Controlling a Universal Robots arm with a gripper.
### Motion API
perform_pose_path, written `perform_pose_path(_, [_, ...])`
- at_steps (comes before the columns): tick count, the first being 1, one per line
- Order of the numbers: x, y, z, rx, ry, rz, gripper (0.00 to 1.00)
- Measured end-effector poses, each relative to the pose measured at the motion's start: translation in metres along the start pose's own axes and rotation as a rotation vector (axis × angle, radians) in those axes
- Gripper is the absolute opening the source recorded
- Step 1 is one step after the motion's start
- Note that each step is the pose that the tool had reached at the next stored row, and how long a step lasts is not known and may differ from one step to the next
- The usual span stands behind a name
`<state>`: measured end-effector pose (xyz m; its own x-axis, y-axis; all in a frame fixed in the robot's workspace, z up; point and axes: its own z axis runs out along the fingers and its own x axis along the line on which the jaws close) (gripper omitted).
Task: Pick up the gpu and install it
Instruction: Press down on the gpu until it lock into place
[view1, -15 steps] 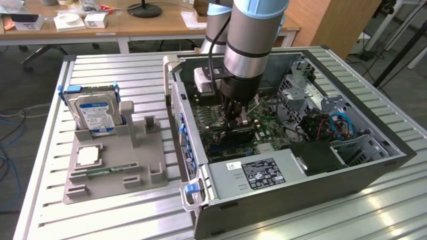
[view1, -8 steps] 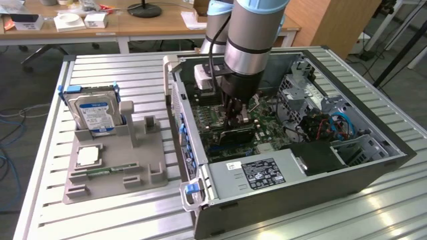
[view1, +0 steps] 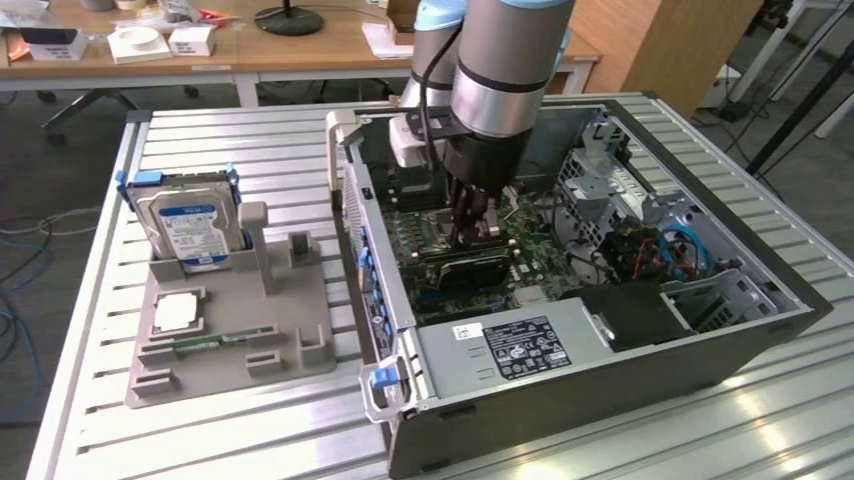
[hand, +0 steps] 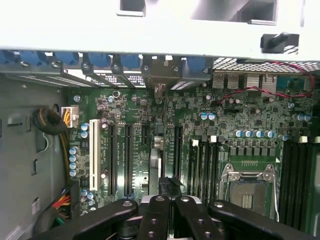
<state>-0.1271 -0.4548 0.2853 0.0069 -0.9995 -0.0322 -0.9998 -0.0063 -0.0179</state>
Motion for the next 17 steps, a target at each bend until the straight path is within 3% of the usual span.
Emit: perform_pose_path(17, [-0.001,-0.0007,-0.0384,0.0000,-0.0001,0.000,0.10])
